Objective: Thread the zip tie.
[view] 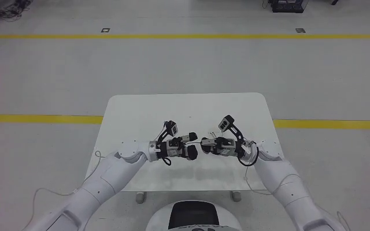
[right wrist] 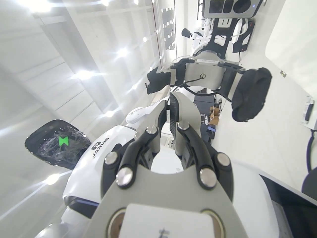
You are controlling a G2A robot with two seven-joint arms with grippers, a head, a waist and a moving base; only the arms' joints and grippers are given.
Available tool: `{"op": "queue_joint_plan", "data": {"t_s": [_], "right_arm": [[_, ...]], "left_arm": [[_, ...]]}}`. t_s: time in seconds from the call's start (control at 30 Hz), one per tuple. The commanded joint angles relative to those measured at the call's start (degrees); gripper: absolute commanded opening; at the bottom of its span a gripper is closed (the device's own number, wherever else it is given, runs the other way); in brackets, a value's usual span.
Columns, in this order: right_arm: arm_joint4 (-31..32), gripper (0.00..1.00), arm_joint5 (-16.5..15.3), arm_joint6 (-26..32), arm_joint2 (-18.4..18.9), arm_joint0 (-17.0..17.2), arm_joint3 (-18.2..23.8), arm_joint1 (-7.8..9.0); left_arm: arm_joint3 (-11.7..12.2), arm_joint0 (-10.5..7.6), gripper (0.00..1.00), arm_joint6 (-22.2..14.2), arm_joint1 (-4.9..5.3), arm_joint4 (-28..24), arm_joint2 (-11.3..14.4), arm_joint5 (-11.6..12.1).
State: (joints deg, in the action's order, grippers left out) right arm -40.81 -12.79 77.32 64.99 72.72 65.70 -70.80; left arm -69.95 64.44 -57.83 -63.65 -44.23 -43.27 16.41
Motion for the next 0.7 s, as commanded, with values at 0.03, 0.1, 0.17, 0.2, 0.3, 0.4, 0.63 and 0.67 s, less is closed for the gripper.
{"op": "queue_joint_plan", "data": {"t_s": [0.03,0.1,0.17,0.2,0.3,0.4,0.63,0.67], "right_arm": [[0.1,0.00,0.0,-0.2,-0.1,-0.1,-0.1,0.04],[0.4,0.00,0.1,-0.5,-0.2,-0.2,-0.1,0.09],[0.7,0.00,0.1,-0.8,-0.3,-0.2,-0.1,0.14],[1.0,0.00,0.1,-1.0,-0.3,-0.3,-0.1,0.17],[1.7,0.00,0.2,-1.6,-0.4,-0.3,-0.1,0.27],[2.4,0.00,0.3,-2.1,-0.4,-0.3,0.1,0.40],[4.9,0.00,1.1,-3.7,-0.4,-0.1,0.8,0.81],[5.3,0.00,1.3,-3.9,-0.4,-0.1,1.0,0.88]], "left_arm": [[0.0,0.03,1.00,-0.3,-0.04,-0.1,-0.1,-0.1],[0.1,0.07,1.00,-0.4,-0.06,-0.1,-0.2,-0.1],[0.1,0.12,1.00,-0.5,-0.07,-0.2,-0.3,-0.1],[0.2,0.15,1.00,-0.6,-0.07,-0.3,-0.4,-0.1],[0.2,0.21,0.98,-0.8,-0.07,-0.1,-0.6,-0.1],[0.3,0.30,0.73,-1.0,-0.06,0.1,-0.7,0.0],[0.4,0.29,0.35,-1.0,-0.01,1.3,-1.0,-0.2],[0.4,0.31,0.33,-1.0,0.00,1.4,-1.0,-0.3]]}}
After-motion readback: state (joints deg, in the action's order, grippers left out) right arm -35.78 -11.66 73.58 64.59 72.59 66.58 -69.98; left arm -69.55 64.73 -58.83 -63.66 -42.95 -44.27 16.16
